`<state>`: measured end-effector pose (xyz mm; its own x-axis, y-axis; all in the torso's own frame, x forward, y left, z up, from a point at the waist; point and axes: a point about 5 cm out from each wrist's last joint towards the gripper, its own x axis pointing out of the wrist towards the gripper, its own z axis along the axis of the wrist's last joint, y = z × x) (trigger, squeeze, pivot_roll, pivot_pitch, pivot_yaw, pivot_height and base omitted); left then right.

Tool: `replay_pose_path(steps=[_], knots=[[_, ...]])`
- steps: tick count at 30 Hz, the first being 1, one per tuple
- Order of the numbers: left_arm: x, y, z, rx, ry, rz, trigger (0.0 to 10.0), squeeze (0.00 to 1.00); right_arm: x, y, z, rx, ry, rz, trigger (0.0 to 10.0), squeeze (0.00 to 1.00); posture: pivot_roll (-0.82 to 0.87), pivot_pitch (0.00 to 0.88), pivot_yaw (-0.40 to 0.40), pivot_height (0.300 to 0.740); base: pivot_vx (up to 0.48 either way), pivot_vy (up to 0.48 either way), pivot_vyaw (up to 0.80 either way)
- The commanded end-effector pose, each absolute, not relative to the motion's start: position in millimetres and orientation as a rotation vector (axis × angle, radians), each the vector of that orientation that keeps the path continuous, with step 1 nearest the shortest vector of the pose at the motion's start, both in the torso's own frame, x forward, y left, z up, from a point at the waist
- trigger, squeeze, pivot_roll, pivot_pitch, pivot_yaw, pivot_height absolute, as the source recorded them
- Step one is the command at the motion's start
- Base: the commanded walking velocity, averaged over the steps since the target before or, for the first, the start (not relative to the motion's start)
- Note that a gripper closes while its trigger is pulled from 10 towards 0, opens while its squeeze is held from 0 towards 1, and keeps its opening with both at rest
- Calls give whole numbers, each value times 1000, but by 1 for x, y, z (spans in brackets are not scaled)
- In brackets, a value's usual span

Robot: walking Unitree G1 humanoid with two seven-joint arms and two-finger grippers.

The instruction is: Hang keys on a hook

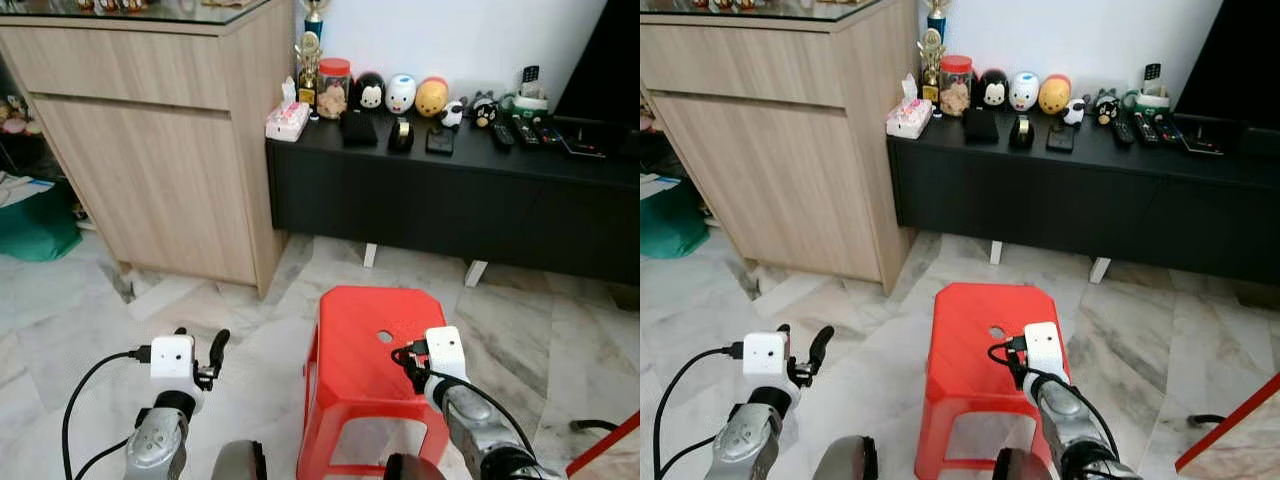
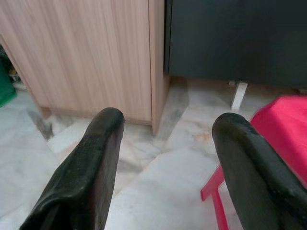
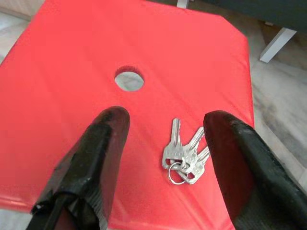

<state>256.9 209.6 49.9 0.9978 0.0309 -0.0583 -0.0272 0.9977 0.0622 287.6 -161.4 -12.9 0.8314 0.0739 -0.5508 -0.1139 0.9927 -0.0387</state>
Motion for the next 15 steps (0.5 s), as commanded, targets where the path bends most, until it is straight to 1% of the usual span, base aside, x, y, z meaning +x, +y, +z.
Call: replay_pose_path(steps=[1,3,4,8,12,13,15], knots=[[259,211,62,65,19,32,10000,0,290,-159,-12,-84,582,106,10000,0,144,34,-86,606,0,0,0],[259,211,63,65,16,32,10000,0,290,-159,-12,-85,582,107,10000,0,144,34,-86,606,0,0,0],[256,208,68,59,-2,28,10000,0,289,-159,-12,-82,579,113,10000,0,146,63,-94,606,0,0,0],[249,201,76,50,-28,19,10000,0,290,-159,-11,-77,570,123,10000,0,148,97,-104,606,0,0,0],[247,198,80,44,-42,14,10000,0,293,-158,-7,-61,545,123,10000,0,149,107,-106,606,0,0,0],[245,195,83,39,-48,12,10000,0,297,-158,-3,-59,513,121,10000,0,151,130,-111,606,0,0,0],[243,193,85,36,-53,10,10000,0,299,-158,0,-59,493,119,10000,0,151,142,-112,606,0,0,0]])
